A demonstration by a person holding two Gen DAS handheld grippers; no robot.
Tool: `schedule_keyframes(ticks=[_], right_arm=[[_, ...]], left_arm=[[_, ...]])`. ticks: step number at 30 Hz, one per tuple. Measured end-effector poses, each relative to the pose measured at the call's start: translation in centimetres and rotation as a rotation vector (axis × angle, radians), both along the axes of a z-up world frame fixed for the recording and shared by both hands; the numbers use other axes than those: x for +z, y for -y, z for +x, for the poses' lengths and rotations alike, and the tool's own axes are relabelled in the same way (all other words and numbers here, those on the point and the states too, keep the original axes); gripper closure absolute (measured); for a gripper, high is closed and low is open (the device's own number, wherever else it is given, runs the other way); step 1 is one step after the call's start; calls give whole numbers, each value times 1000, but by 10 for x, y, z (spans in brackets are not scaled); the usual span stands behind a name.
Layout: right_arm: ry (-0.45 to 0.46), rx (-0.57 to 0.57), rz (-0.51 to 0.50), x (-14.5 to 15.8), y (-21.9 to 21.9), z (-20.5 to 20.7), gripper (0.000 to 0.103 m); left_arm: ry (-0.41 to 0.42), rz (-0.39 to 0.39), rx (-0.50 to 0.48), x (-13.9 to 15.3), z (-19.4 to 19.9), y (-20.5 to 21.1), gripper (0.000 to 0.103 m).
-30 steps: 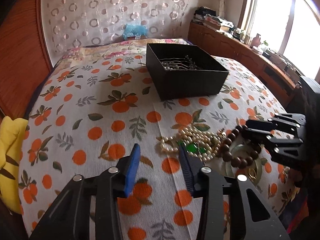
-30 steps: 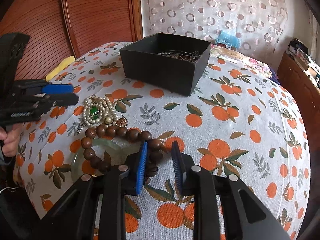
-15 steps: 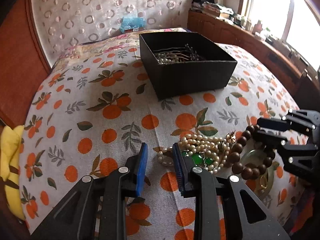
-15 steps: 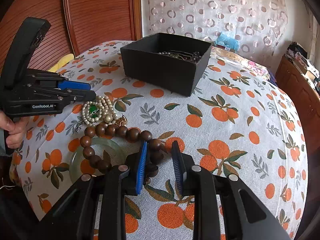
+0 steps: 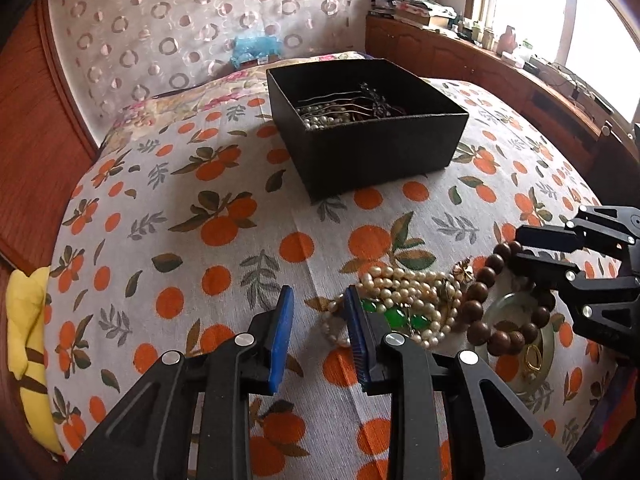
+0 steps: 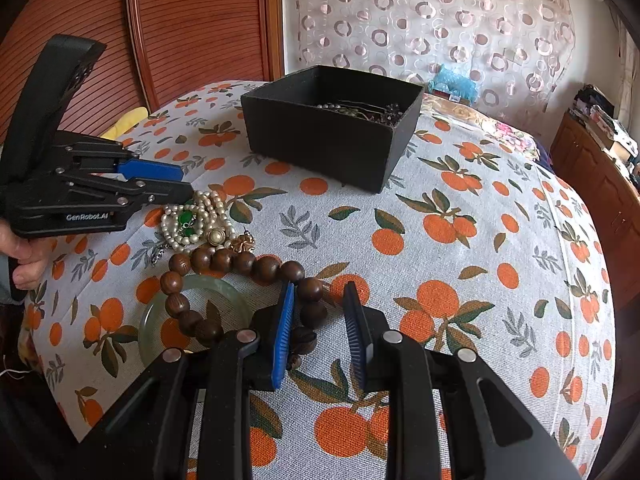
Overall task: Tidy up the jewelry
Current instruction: 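Grasp the green-pendant pearl necklace with the left gripper and lift it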
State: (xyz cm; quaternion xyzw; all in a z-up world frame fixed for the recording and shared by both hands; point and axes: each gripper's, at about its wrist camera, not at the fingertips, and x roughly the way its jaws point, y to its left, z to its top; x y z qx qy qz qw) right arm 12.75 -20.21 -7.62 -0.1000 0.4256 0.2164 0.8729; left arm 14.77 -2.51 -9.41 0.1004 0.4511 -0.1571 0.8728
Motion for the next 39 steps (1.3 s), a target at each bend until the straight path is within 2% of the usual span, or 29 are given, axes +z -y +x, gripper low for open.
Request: schedule_keyframes(ticks=[1, 4, 7, 12, 25, 37, 39], right_arm=[[0, 0, 0, 0, 0, 0, 76], [0, 0, 0, 0, 0, 0, 76], [0, 0, 0, 0, 0, 0, 75], [1, 0, -1, 0, 0, 0, 76], [-2, 0, 1, 0, 0, 0, 76], [-6, 16, -12, 1, -1, 1, 75], [-18, 33, -3, 2, -2, 0, 86]], left_arm=[[2, 0, -1, 0, 1, 0, 81], [6, -5, -10, 0, 1, 1, 99], [14, -9, -4, -1, 0, 1, 99], [51, -58, 28, 9, -9, -10, 99], [217, -199, 55, 76, -44, -26, 99], [294, -247, 58, 105, -60, -36, 99], [304, -250, 58, 110, -61, -38, 99]])
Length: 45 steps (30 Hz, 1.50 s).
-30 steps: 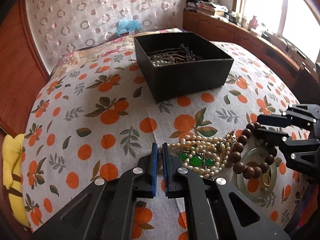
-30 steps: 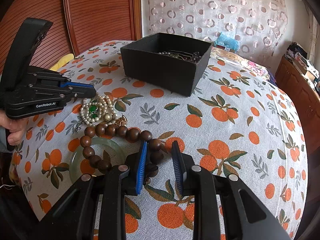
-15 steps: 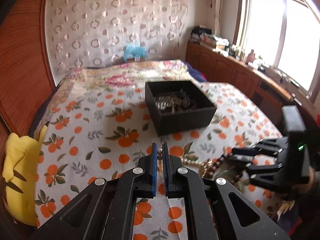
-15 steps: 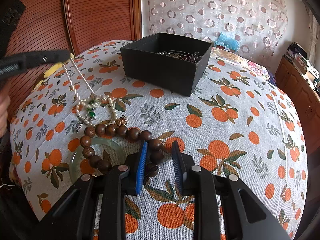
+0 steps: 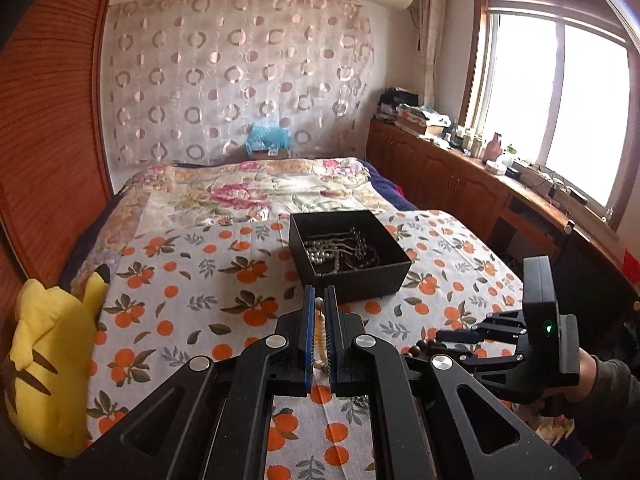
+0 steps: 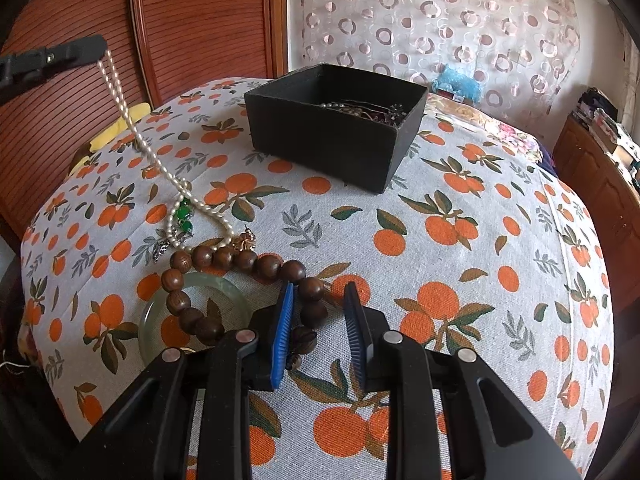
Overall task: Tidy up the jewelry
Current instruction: 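Grasp the green-pendant pearl necklace with the left gripper and lift it, then carry the necklace to the box with the left while the right carries the bead bracelet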
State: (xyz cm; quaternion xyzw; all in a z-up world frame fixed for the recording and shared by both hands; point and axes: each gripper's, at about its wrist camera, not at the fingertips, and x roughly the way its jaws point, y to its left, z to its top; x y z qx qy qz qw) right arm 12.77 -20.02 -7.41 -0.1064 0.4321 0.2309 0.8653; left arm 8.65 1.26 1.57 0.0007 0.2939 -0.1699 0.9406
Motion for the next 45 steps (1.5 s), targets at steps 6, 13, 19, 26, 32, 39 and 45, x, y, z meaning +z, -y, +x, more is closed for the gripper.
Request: schedule_keyframes(ticks=[6, 13, 19, 26, 32, 39, 45], right_arm=[[-3, 21, -2, 6, -2, -4, 88], [56, 31, 38, 36, 1, -11, 88], [105, 36, 65, 63, 4, -15, 88], [147, 30, 82, 87, 9, -13, 88], [181, 18, 82, 102, 13, -10, 88], [213, 21, 84, 119, 15, -4, 88], [236, 30, 86, 132, 11, 12, 88]], left_arm=[[32, -16, 3, 14, -4, -2, 99], [66, -18, -2, 34, -4, -2, 99], [102, -7, -15, 54, -5, 1, 99], [130, 6, -25, 70, -2, 7, 99], [151, 11, -32, 81, 0, 13, 99], [160, 22, -31, 88, 4, 19, 99], [155, 23, -33, 90, 11, 23, 99]])
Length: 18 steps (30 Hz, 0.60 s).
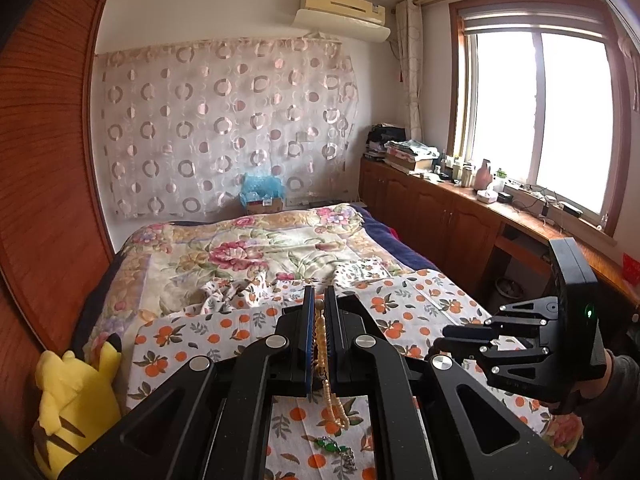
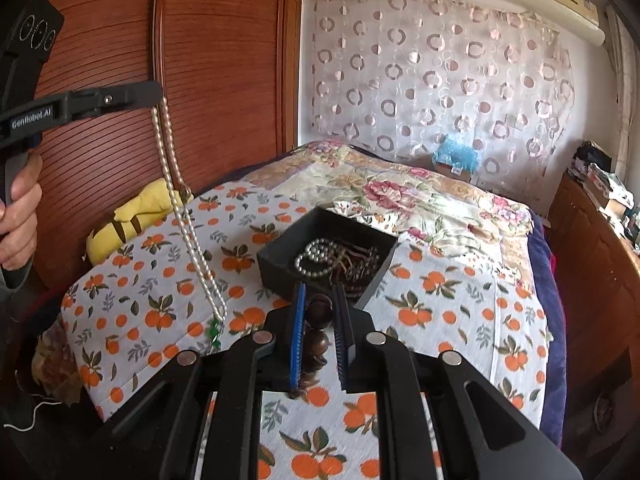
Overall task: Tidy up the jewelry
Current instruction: 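Carry the necklace to the box with the left while the right carries the bead bracelet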
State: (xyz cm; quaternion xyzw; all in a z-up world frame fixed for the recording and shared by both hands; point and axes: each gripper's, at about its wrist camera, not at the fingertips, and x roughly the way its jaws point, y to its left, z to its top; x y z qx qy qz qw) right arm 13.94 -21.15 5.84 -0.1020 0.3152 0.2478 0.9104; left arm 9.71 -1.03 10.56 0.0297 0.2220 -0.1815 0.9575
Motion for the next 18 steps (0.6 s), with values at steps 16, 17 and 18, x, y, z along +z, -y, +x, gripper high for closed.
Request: schedule_keyframes(ticks=[16, 17, 18], right_arm=[[13, -12, 20, 15, -9, 65, 88], [16, -13, 22, 15, -10, 67, 88], [17, -12, 29, 16, -10, 71, 88]], left_arm=[[34, -3, 1, 19, 40, 4, 99], [33, -10, 0, 20, 45, 3, 99], [34, -14, 0, 21, 47, 3, 99]])
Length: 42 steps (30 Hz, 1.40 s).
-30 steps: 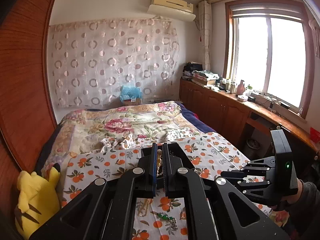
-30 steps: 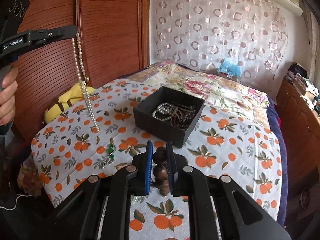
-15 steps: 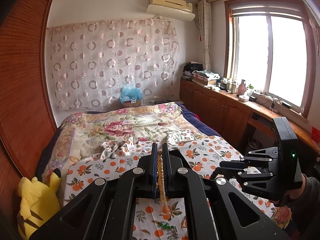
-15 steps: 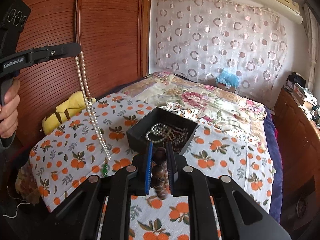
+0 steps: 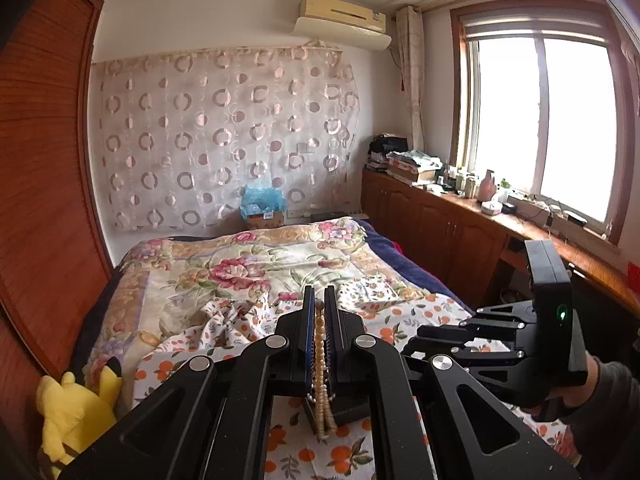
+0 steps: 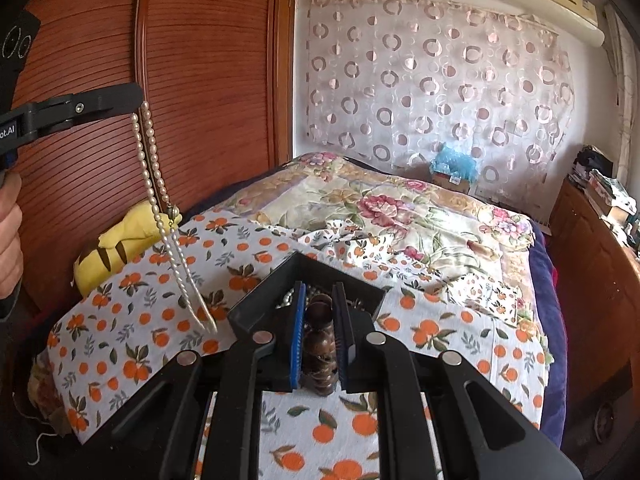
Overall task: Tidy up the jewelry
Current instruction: 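Carry the necklace to the box with the left while the right carries the bead bracelet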
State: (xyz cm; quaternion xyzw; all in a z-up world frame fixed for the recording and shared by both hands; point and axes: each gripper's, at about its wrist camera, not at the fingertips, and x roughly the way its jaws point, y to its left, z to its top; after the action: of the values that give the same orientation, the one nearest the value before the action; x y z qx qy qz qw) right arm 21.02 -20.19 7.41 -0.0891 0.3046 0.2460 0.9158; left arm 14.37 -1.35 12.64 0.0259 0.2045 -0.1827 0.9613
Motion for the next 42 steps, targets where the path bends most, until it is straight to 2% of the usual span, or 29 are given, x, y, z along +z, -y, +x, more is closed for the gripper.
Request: schedule_keyframes(ticks=[8, 14, 26, 32, 42], right_arm=[[25, 14, 51, 4, 0, 17, 88], [11, 35, 61, -6, -6, 27, 88], [-110, 30, 43, -67, -5, 50, 88], [-118, 14, 75, -73, 5, 52, 88], [-105, -35, 70, -73, 27, 47, 88]], left_arm=[[26, -39, -13, 11, 17, -1, 99], [34, -52, -22, 15, 29, 4, 99], [14, -60, -31, 10, 55, 18, 99], [-37, -32, -42, -17, 75, 33, 99], [-182, -3, -39, -86, 106, 41, 99]])
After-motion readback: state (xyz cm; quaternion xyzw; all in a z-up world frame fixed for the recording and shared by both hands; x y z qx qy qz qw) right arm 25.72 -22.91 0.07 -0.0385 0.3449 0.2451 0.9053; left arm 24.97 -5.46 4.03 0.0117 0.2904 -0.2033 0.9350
